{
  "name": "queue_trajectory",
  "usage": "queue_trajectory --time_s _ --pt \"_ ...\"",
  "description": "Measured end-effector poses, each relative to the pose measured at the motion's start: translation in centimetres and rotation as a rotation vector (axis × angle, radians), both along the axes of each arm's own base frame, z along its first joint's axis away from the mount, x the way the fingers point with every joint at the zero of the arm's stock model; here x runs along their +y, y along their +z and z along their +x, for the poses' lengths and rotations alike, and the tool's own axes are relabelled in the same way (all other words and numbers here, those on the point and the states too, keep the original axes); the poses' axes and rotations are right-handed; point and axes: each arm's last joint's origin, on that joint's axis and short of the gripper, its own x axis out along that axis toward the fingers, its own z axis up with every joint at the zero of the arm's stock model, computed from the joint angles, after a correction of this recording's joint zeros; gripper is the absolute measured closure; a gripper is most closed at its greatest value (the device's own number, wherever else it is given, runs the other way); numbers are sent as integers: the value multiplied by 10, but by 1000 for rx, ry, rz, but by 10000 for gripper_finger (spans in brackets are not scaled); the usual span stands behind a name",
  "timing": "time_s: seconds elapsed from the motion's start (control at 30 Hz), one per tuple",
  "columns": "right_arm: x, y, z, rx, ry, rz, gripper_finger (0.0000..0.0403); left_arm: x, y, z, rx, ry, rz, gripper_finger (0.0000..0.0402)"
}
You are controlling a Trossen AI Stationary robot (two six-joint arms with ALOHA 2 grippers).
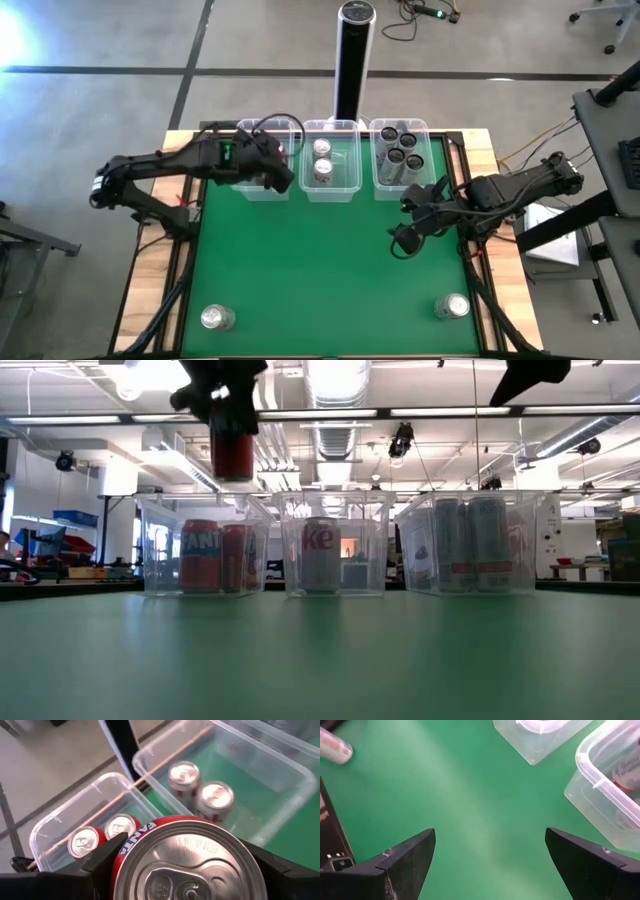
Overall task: Sort soda cans
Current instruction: Put the orange can into the top left transparent bin
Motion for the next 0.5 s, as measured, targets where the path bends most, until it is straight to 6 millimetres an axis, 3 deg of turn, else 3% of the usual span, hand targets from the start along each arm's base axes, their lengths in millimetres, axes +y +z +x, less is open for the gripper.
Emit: queue_trajectory --time_s 0.23,0.5 --pt "1 1 1 -16 -23 25 30 33 -39 -4 -18 12 -81 125" --pt "1 1 1 -19 -46 45 30 49 -77 -2 14 27 -124 125"
